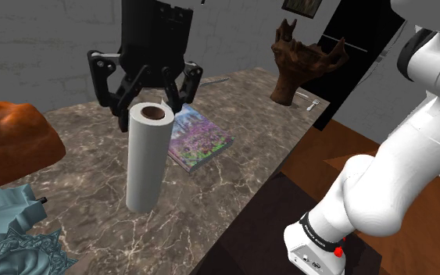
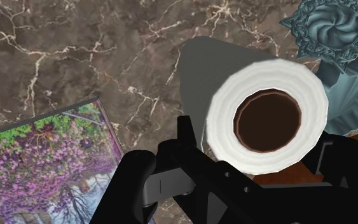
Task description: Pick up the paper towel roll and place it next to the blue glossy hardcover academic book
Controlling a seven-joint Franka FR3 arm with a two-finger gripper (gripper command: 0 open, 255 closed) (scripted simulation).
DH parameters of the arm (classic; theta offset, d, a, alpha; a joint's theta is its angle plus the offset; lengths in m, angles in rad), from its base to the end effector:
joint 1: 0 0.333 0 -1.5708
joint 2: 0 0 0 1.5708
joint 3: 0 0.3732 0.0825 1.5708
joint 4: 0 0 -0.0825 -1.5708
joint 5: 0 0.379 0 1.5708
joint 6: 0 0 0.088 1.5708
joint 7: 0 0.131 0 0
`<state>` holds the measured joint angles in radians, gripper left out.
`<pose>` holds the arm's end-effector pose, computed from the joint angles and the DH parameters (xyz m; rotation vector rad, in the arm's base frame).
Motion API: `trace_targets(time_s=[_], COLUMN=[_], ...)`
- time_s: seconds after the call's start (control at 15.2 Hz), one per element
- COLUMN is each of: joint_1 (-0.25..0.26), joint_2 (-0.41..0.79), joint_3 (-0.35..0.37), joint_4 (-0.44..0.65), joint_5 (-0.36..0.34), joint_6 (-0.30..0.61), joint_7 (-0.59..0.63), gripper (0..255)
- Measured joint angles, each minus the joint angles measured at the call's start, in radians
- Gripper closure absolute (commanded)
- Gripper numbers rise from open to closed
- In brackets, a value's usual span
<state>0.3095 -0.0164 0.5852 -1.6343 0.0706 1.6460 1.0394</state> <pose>0.3360 0.4373 0.6423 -3.0768 0.2297 0.0558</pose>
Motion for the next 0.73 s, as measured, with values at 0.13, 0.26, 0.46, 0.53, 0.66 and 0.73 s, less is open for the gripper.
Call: trace_targets(time_s=[0.13, 0.26, 0.46, 0.53, 0.66, 0.73], joint_1=[-0.001, -0.001, -0.001, -0.002, -0.002, -0.002], joint_2=[-0.009, -0.013, -0.018, -0.018, -0.018, -0.019], joint_3=[-0.001, -0.002, -0.002, -0.002, -0.002, -0.002], joint_4=[-0.036, -0.067, -0.106, -0.108, -0.11, -0.111], joint_5=[0.005, 0.008, 0.011, 0.011, 0.011, 0.011], joint_6=[0.028, 0.056, 0.091, 0.093, 0.095, 0.095], joint_7=[-0.004, -0.008, -0.012, -0.012, -0.012, -0.012], gripper=[255, 255, 255, 255, 255, 255])
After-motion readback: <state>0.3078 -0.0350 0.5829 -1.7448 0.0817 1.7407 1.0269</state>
